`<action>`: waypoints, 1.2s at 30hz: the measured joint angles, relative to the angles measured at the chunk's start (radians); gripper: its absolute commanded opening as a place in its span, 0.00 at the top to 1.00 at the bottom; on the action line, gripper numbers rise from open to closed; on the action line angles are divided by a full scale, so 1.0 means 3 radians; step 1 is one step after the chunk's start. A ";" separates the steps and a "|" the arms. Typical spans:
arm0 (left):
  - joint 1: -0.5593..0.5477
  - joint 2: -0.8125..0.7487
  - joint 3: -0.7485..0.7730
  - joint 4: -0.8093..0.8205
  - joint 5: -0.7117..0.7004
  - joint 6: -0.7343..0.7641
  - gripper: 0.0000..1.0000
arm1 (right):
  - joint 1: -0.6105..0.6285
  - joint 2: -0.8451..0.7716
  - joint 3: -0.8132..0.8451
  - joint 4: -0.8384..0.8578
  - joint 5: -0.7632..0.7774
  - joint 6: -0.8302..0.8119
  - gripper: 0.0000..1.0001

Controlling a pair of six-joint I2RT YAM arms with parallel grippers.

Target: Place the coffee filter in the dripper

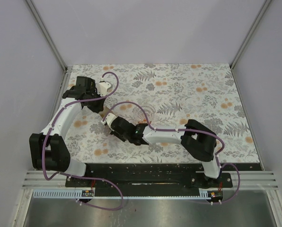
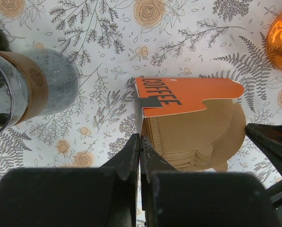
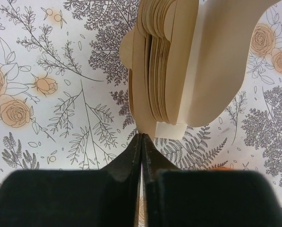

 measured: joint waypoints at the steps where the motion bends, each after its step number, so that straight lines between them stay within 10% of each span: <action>1: 0.0000 0.0000 0.0000 0.0000 0.0000 -0.0006 1.00 | 0.0000 0.0000 0.0000 0.0000 0.0000 0.0003 0.79; 16: 0.0000 0.0000 0.0000 0.0000 0.0003 -0.0019 1.00 | -0.0005 0.0111 0.0081 0.0004 0.0106 0.0024 0.70; 23: 0.0000 0.0000 0.0000 -0.0003 0.0003 -0.0018 1.00 | -0.0033 0.0224 0.0120 -0.0009 0.0154 0.0039 0.95; 36: 0.0000 0.0000 0.0000 -0.0003 -0.0048 0.0042 1.00 | -0.0245 0.0097 0.0045 0.0004 -0.0022 0.0402 1.00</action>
